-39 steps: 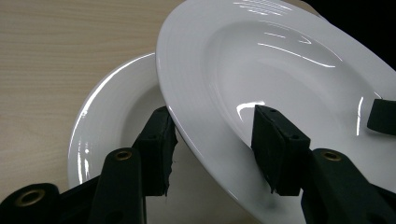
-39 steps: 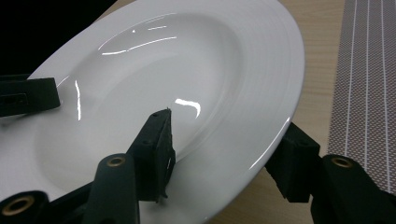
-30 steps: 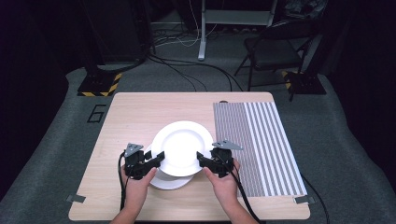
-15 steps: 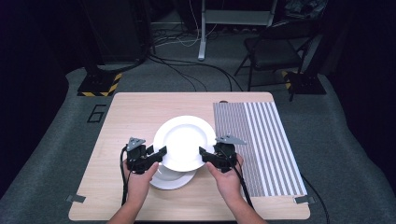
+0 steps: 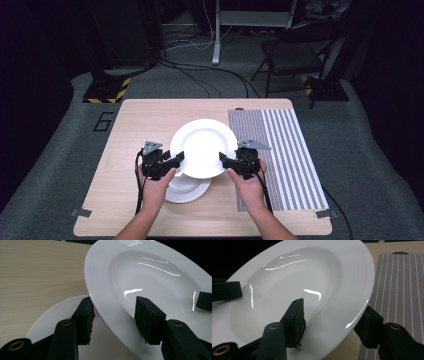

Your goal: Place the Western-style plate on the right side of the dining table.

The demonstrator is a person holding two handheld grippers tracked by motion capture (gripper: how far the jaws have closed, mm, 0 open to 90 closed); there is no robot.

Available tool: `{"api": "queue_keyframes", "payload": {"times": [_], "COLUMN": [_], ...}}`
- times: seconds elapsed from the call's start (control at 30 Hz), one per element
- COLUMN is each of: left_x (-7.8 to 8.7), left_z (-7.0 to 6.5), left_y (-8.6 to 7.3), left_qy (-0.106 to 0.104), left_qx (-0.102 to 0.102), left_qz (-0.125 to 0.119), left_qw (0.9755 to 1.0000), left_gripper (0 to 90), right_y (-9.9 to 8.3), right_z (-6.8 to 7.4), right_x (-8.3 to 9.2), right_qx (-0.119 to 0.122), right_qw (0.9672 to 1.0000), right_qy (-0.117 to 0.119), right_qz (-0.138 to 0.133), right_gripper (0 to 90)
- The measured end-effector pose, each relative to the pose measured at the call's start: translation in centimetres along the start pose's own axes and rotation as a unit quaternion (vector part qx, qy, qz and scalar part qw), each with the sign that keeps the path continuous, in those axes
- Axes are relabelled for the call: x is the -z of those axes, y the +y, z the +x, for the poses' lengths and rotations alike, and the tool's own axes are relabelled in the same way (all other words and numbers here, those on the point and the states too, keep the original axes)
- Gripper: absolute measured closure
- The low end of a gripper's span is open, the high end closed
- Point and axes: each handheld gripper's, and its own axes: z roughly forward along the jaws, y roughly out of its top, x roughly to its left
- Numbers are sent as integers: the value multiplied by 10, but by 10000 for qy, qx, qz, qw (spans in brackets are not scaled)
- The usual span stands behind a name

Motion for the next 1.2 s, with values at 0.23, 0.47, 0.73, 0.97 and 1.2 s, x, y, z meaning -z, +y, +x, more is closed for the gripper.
{"api": "queue_keyframes", "payload": {"times": [0.23,0.47,0.73,0.97,1.2], "left_x": [-4,-7,-13,-22,-31], "left_z": [-4,-7,-14,-22,-31], "left_y": [2,3,7,9,12], "left_qy": [-33,-81,-151,-264,-387], "left_qx": [15,-12,-37,-100,-176], "left_qz": [-1,37,-2,27,64], "left_qw": [10000,10000,9999,9996,9991], "left_gripper": [501,503,505,506,507], "right_y": [2,1,2,0,-4], "right_z": [-4,-8,-14,-21,-30], "right_x": [3,6,11,18,28], "right_qx": [40,-5,-30,-112,-179], "right_qw": [10000,10000,9999,9996,9989], "right_qy": [-36,-47,-127,-253,-410], "right_qz": [-20,-16,-61,-97,-132], "right_gripper": [449,449,449,449,449]}}
